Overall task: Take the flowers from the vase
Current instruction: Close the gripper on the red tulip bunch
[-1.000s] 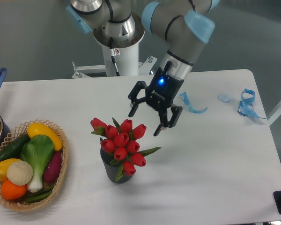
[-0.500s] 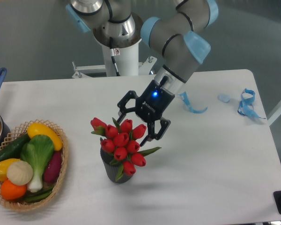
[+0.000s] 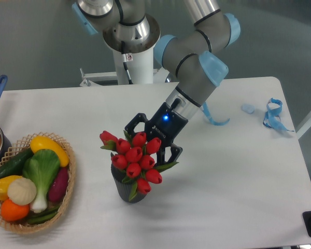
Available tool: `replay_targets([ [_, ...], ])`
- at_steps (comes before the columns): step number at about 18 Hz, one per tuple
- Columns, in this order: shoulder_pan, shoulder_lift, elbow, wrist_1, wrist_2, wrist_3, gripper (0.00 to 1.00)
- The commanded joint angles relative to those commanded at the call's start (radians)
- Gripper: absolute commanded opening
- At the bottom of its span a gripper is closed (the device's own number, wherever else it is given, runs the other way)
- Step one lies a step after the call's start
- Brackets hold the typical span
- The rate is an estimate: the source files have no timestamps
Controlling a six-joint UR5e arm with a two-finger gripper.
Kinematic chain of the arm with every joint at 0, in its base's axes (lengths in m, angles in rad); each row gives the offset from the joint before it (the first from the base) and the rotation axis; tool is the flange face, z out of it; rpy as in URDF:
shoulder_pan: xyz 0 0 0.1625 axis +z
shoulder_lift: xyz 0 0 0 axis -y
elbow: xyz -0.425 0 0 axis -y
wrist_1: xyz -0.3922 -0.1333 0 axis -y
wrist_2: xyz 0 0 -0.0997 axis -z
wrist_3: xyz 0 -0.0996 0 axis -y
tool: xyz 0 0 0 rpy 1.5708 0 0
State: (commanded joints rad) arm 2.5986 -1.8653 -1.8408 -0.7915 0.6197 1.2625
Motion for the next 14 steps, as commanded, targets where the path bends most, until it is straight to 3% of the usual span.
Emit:
replay_targets([
  [2, 0.002, 0.0, 0.002, 0.0, 0.0, 0.0, 0.61],
  [6, 0.002, 0.005, 0.0, 0.0, 0.0, -0.002, 0.37],
  [14, 0.006, 0.014, 0.0, 0.002, -0.002, -0.064, 0.29],
])
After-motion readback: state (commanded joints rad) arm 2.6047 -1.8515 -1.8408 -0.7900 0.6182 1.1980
